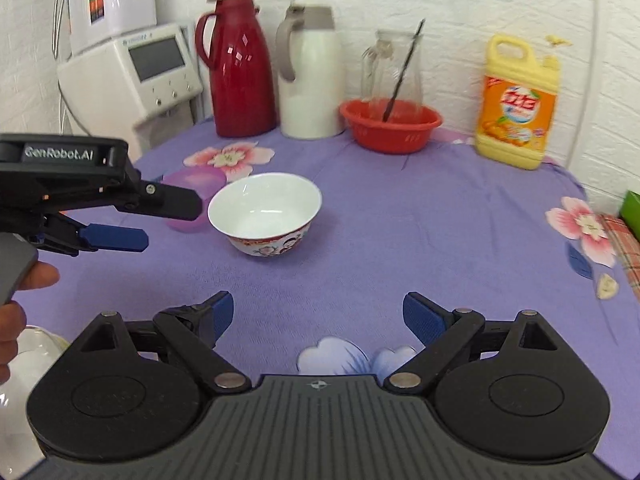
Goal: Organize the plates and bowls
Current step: 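Grasp the red-patterned white bowl rim with the left gripper and lift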
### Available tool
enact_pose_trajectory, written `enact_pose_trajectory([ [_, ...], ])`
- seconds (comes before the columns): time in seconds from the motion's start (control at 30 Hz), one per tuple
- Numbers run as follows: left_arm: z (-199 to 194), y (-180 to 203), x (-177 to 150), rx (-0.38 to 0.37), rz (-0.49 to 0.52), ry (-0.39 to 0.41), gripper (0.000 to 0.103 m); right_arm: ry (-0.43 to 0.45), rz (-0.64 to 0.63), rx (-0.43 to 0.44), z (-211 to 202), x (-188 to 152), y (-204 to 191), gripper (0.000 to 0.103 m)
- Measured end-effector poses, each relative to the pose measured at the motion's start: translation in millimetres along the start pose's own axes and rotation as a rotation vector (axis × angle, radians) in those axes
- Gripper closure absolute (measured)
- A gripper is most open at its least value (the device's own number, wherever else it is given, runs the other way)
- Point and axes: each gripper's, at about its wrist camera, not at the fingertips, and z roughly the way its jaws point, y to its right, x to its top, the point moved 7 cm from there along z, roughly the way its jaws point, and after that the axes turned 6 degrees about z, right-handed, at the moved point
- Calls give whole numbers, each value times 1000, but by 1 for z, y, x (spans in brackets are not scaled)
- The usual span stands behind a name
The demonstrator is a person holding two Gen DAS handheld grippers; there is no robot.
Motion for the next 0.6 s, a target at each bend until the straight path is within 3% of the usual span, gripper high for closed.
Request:
enact_pose_trajectory([
  [0.13, 22, -11, 14, 1, -56, -18, 25, -48, -8, 31, 36, 21, -3, 0],
  [0.23, 32, -21, 26, 49, -72, -34, 25, -56, -25, 21, 56, 39, -1, 0],
  [0.33, 28, -27, 31, 62, -47, -51, 25, -75, -25, 15, 77, 47, 4, 0],
  [0.43, 25, -32, 35, 58, -33, -43, 25, -90, 5, 42, 93, 50, 3, 0],
  [0.6, 42, -30, 32, 13, -95, -75, 27, -121, -26, 32, 114, 50, -5, 0],
])
